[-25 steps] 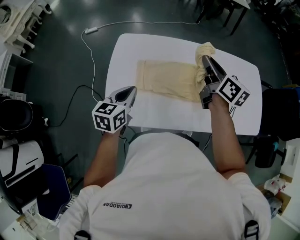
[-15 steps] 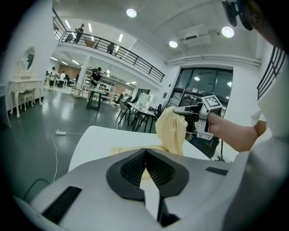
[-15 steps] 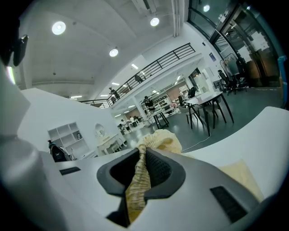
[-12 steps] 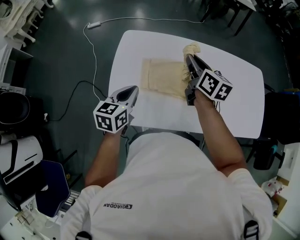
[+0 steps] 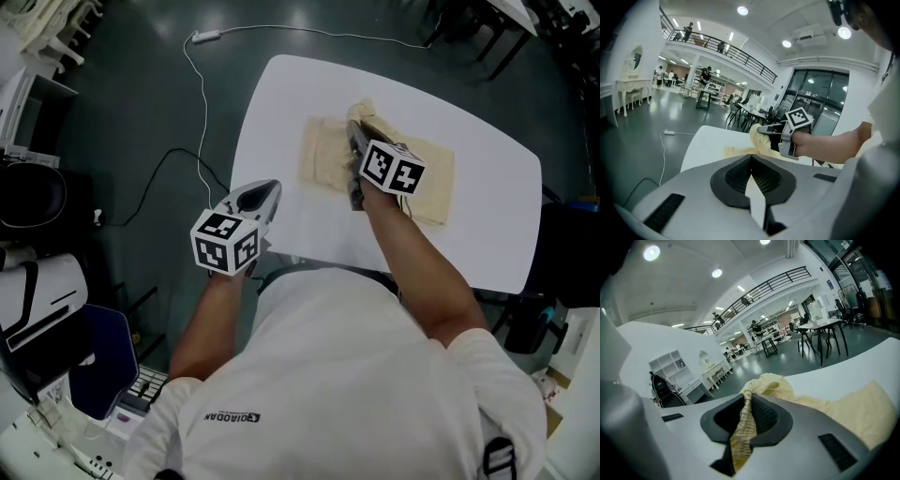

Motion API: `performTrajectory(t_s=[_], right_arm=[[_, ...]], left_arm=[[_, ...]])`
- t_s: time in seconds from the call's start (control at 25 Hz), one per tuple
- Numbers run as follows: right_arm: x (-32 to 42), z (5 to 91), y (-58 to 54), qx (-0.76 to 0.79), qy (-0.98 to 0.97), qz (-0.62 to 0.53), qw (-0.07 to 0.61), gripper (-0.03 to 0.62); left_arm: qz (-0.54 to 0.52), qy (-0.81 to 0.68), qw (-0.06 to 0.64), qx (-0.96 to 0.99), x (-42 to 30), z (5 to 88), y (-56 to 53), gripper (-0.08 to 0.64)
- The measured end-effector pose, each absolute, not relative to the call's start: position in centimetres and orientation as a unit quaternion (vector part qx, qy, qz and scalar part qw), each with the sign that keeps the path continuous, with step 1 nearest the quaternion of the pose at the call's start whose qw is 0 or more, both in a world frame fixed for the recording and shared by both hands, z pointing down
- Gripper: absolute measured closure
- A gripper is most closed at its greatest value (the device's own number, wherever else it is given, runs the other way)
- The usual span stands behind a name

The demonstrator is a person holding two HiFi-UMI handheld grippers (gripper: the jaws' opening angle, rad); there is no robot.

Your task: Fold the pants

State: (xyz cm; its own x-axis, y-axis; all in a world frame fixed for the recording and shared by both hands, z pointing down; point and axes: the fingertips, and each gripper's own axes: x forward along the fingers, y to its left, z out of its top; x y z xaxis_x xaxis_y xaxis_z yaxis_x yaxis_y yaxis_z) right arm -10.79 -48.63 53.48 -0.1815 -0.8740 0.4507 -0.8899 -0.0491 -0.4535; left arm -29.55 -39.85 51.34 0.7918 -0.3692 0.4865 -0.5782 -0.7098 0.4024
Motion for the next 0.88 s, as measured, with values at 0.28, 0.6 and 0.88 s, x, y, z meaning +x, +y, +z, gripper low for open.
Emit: performTrajectory(t_s=[0.28, 0.6, 0.88], right_arm=[[-14.0, 60.2, -49.9, 0.616, -0.691, 0.369, 0.082, 0.525], [-16.0, 64.9, -51.1, 0.603, -0.681, 0.395, 0.129, 0.52], [-17.5, 68.7, -51.2, 0.593, -0.671, 0.405, 0.185, 0.509]], left_arm=[[0.207, -0.259, 0.298, 0.895, -30.0, 53.6, -39.4, 0.532], [0.225, -0.286, 0.303, 0.881, -32.4, 55.6, -40.1, 0.532], [0.232, -0.308, 0.316, 0.867, -34.5, 56.6, -40.1, 0.532]])
